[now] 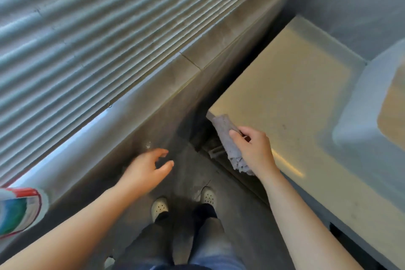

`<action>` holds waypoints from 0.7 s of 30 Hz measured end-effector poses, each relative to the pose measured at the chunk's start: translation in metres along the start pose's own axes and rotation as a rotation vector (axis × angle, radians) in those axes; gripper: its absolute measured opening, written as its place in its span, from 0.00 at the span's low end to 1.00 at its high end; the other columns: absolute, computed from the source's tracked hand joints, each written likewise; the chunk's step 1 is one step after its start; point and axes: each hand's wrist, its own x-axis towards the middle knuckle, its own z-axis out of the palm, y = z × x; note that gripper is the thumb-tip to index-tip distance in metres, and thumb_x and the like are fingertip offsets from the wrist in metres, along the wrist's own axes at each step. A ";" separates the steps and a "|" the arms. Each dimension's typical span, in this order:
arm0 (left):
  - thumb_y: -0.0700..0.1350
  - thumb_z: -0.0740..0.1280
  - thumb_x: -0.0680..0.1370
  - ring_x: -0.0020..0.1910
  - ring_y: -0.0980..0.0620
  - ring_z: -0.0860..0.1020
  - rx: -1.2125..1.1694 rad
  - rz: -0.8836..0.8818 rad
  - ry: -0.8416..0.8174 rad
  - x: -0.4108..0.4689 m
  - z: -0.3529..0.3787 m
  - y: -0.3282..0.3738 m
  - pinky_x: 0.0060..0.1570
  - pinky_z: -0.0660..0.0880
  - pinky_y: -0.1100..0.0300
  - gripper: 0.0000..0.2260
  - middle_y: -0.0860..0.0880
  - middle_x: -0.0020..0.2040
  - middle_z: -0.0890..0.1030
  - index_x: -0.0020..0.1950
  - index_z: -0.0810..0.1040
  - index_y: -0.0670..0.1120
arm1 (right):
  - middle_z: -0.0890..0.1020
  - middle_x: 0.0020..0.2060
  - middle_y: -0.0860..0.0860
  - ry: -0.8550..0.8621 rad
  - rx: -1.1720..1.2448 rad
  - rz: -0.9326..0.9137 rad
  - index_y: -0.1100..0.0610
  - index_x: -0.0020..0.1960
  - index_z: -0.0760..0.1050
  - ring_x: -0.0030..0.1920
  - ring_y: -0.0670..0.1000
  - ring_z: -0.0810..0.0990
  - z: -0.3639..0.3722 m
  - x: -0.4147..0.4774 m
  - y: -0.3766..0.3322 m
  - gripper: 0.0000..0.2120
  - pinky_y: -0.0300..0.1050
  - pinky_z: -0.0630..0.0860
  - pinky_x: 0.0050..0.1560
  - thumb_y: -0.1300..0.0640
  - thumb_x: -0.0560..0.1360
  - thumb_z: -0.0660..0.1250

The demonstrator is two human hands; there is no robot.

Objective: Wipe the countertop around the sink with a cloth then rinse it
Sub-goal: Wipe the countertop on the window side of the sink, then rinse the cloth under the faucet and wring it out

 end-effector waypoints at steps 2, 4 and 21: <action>0.54 0.66 0.76 0.57 0.56 0.77 0.007 0.094 -0.009 -0.001 -0.007 0.019 0.60 0.73 0.55 0.18 0.55 0.58 0.79 0.64 0.75 0.51 | 0.78 0.35 0.64 0.070 0.006 0.014 0.62 0.41 0.76 0.35 0.61 0.76 -0.030 -0.022 -0.001 0.17 0.44 0.67 0.33 0.48 0.77 0.64; 0.54 0.66 0.76 0.55 0.57 0.77 0.039 0.196 -0.034 0.001 -0.015 0.046 0.60 0.74 0.54 0.18 0.55 0.57 0.79 0.64 0.75 0.51 | 0.79 0.37 0.62 0.163 0.007 0.026 0.61 0.44 0.78 0.39 0.62 0.78 -0.058 -0.044 -0.004 0.16 0.47 0.72 0.35 0.47 0.75 0.65; 0.44 0.67 0.77 0.41 0.50 0.83 -0.469 0.628 -0.489 -0.066 0.117 0.389 0.48 0.79 0.59 0.10 0.42 0.45 0.83 0.53 0.79 0.38 | 0.84 0.35 0.43 0.752 0.147 -0.086 0.47 0.39 0.82 0.37 0.43 0.80 -0.305 -0.166 0.008 0.05 0.38 0.75 0.37 0.56 0.72 0.72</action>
